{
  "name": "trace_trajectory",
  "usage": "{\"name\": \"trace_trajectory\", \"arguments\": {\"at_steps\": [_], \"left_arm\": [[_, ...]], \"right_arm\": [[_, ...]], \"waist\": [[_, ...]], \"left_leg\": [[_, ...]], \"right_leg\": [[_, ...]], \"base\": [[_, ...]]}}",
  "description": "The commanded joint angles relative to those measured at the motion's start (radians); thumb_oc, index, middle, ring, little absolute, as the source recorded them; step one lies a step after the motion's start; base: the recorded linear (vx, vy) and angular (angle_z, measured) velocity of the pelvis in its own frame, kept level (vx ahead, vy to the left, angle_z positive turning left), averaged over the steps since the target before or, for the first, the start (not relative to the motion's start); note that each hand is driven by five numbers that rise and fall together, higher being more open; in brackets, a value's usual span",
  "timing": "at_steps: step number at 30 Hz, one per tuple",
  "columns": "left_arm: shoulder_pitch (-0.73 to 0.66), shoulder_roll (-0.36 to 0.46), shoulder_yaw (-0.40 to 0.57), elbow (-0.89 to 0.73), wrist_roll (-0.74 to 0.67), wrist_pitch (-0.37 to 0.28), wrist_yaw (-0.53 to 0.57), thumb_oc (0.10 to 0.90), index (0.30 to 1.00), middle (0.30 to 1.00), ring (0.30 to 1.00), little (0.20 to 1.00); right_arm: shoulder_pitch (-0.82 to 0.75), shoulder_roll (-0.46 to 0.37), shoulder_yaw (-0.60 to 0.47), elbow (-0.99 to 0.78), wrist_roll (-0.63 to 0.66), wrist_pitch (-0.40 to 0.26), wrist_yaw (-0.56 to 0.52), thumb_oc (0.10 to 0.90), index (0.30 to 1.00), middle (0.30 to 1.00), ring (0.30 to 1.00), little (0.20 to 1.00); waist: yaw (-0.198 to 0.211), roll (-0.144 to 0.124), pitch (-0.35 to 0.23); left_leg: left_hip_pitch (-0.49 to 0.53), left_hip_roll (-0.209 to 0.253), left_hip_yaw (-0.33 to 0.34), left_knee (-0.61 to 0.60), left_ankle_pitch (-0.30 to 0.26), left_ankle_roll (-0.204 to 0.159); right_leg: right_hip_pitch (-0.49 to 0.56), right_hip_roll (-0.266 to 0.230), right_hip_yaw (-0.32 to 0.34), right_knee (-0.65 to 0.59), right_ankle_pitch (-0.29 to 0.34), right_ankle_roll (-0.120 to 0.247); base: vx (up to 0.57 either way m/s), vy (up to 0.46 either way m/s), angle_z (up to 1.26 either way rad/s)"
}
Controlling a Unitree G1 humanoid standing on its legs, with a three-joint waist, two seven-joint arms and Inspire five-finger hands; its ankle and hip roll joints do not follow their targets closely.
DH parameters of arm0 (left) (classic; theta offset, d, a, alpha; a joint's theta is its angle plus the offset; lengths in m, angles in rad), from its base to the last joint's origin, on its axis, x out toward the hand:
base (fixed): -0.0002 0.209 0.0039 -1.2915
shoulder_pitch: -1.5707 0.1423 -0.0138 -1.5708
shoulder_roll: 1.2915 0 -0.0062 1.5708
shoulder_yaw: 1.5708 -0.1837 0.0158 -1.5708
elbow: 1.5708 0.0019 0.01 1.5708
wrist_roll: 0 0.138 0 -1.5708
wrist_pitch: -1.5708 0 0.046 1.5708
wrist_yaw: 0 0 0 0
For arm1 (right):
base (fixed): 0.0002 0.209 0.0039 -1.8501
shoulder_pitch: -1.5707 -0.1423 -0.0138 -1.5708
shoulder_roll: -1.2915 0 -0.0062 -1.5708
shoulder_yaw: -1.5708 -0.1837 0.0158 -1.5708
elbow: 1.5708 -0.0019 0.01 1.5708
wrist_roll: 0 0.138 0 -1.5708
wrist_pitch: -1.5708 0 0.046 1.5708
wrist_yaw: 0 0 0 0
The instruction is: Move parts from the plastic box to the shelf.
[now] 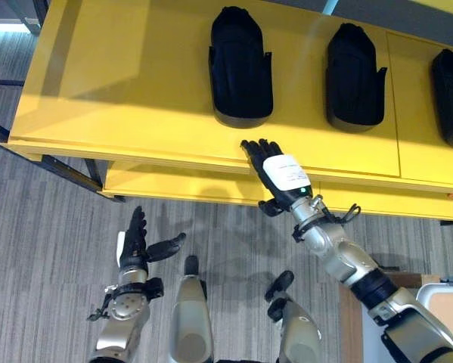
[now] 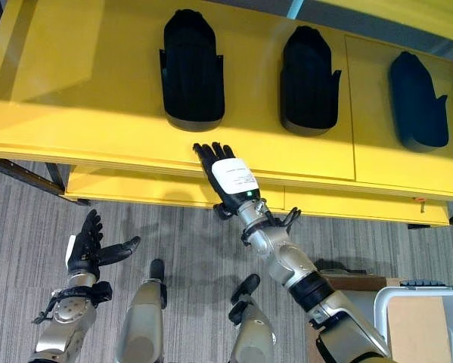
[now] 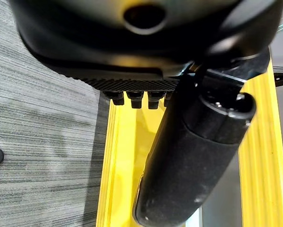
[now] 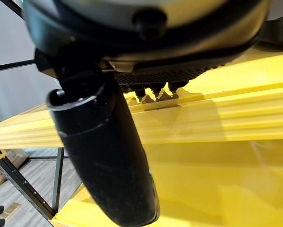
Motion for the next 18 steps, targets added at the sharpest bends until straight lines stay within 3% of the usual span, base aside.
{"name": "trace_trajectory", "arguments": {"at_steps": [1,18], "left_arm": [[0.033,0.028,0.020,-0.083,0.006,-0.084,0.008,0.900,1.000,1.000,1.000,1.000],[0.033,0.029,0.014,-0.081,-0.012,-0.091,0.015,0.900,1.000,1.000,1.000,1.000]], "right_arm": [[-0.101,0.029,0.034,-0.001,0.032,-0.022,-0.035,0.900,1.000,1.000,1.000,1.000],[-0.147,0.054,0.026,0.075,0.067,-0.001,-0.055,0.900,1.000,1.000,1.000,1.000]], "waist": [[0.029,-0.001,-0.059],[0.048,0.008,-0.043]], "left_leg": [[0.097,-0.021,0.030,-0.199,0.074,0.030],[0.081,-0.027,0.022,-0.194,0.076,0.034]], "right_leg": [[0.036,-0.099,0.014,0.074,0.057,0.141],[0.032,-0.100,0.006,0.075,0.053,0.137]], "base": [[0.00,0.000,0.00],[0.00,0.000,0.00]]}}
